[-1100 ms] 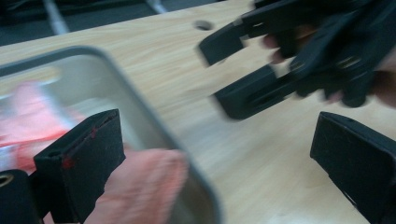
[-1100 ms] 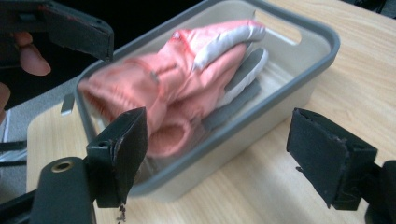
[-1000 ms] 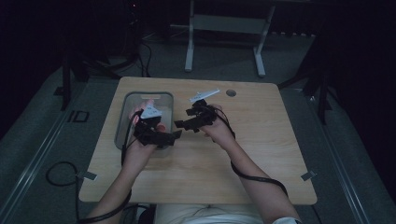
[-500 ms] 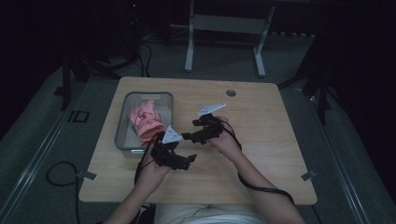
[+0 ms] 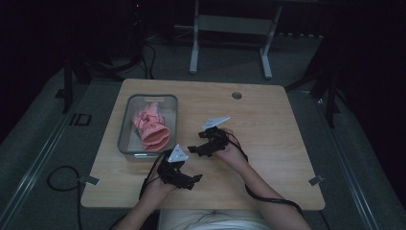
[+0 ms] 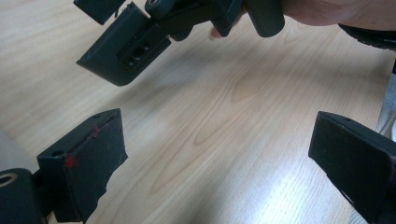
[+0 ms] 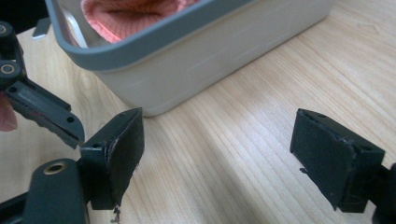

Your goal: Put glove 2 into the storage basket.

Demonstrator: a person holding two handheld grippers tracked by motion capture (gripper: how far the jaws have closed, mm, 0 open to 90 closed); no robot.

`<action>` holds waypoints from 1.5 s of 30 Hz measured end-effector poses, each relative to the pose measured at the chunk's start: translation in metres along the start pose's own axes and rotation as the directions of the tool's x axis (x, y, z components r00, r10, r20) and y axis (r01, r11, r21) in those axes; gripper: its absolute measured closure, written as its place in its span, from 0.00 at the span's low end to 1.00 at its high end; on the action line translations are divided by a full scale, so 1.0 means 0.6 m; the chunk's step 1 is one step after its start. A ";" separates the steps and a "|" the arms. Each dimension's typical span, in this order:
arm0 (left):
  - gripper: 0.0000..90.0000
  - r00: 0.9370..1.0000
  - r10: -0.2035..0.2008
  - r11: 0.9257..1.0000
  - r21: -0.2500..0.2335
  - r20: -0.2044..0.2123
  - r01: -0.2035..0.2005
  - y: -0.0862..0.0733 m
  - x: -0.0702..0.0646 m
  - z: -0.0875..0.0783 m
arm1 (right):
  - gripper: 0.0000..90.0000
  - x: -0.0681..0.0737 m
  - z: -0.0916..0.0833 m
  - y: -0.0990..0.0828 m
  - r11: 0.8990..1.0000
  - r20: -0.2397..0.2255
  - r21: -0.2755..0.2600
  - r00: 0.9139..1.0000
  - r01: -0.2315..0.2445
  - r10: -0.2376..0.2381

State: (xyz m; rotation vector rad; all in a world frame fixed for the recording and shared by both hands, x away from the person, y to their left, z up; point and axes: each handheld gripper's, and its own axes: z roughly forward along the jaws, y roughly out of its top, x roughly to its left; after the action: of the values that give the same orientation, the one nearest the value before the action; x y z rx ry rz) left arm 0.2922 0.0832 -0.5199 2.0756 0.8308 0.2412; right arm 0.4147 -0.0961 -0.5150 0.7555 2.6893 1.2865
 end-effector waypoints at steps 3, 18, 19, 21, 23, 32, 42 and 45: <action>0.04 1.000 0.006 1.000 -0.002 0.004 -0.006 -0.012 0.002 0.006 | 0.19 -0.001 0.008 -0.011 1.000 -0.005 0.004 1.000 0.001 -0.001; 0.04 0.999 0.013 1.000 0.018 -0.052 -0.012 -0.043 0.018 0.018 | 0.17 -0.008 0.041 -0.053 0.999 -0.012 -0.002 0.999 0.038 -0.038; 0.04 0.999 0.011 1.000 0.016 -0.053 -0.010 -0.044 0.018 0.019 | 0.17 -0.008 0.043 -0.055 0.999 -0.008 0.003 0.999 0.040 -0.040; 0.04 0.999 0.011 1.000 0.017 -0.051 -0.010 -0.046 0.019 0.019 | 0.17 -0.008 0.046 -0.056 0.999 -0.002 0.005 0.999 0.042 -0.042; 0.04 0.998 0.011 1.000 0.017 -0.054 -0.010 -0.048 0.019 0.021 | 0.17 -0.007 0.047 -0.057 0.999 -0.002 0.000 0.999 0.043 -0.043; 0.04 0.997 0.040 0.999 0.020 -0.071 -0.039 -0.054 0.016 0.024 | 0.17 -0.011 0.046 -0.062 0.999 0.023 -0.025 0.999 0.046 -0.045; 0.04 0.998 0.027 1.000 0.008 -0.061 -0.026 -0.056 0.019 0.023 | 0.17 -0.009 0.049 -0.063 0.998 0.049 -0.018 0.997 0.053 -0.052; 0.04 0.998 0.028 1.000 0.011 -0.062 -0.028 -0.056 0.018 0.024 | 0.17 -0.010 0.049 -0.063 0.999 0.052 -0.019 0.997 0.050 -0.049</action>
State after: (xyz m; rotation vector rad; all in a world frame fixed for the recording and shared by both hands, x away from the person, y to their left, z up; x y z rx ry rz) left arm 0.2907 0.0944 -0.5563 2.0991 0.8422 0.3195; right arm 0.4126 -0.0980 -0.5628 0.7057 2.6335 1.2637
